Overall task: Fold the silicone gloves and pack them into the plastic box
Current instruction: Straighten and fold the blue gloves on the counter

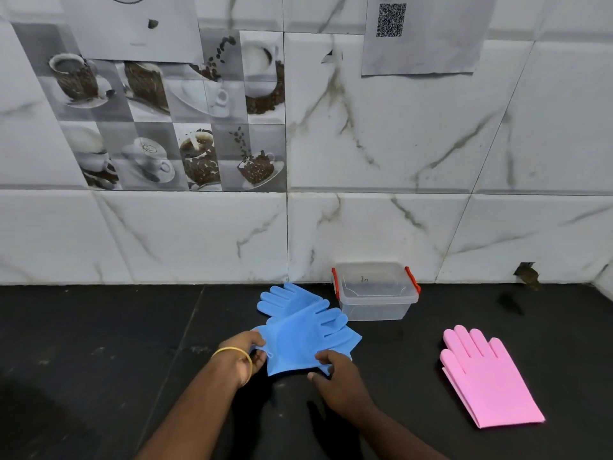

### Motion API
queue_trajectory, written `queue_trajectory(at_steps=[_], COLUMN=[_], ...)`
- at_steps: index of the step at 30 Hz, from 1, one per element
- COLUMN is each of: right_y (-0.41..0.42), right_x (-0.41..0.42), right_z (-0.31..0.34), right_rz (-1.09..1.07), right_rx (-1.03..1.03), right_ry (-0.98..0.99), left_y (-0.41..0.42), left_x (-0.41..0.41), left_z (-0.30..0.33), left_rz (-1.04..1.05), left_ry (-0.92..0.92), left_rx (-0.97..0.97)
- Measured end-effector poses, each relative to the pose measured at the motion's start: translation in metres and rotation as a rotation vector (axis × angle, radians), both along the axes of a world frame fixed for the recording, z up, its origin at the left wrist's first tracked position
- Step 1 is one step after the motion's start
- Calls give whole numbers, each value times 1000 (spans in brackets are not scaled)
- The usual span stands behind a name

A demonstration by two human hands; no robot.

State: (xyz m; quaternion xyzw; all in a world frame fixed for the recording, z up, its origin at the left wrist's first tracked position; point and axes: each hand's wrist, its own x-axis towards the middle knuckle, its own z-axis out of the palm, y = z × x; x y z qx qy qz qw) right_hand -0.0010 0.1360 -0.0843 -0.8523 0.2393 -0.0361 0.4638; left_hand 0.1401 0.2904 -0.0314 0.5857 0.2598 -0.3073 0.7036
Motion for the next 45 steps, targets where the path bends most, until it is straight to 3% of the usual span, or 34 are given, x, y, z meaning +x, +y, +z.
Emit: queue_trajectory(at_steps=[6,12,17,19,25,31,35,39,45], right_y=[13,44,40,24,-12,-46,-68,-102,-136], right_x=[-2,17,44,50,45,14,-9,-38,-86], right_z=[4,39,85,94,114,97,89,81,71], right_rz=[75,327,277,229,58,-133,-294,-368,-439], right_rx=[87,152,115,84,334,398,673,990,1296], right_ry=[-27,-72,-228,-241,-310,-177,-230,-420,-598], left_y=[-20,-55,-86,-96,-102,-91,-86,-77,-64], left_x=[-7,-16,-33,-42,-65,-80,-91,-96,-111], left_z=[27,70,122,139,167,166,161,150,107], left_rz=[98,-55,-187,-231,-253,-300,-317,-403,-507], left_ry=[-341,-618,-765,-760,-767,-699,-640,-553,-452], left_rx=[60,127,63,-1,-87,-183,-227,-191,-127])
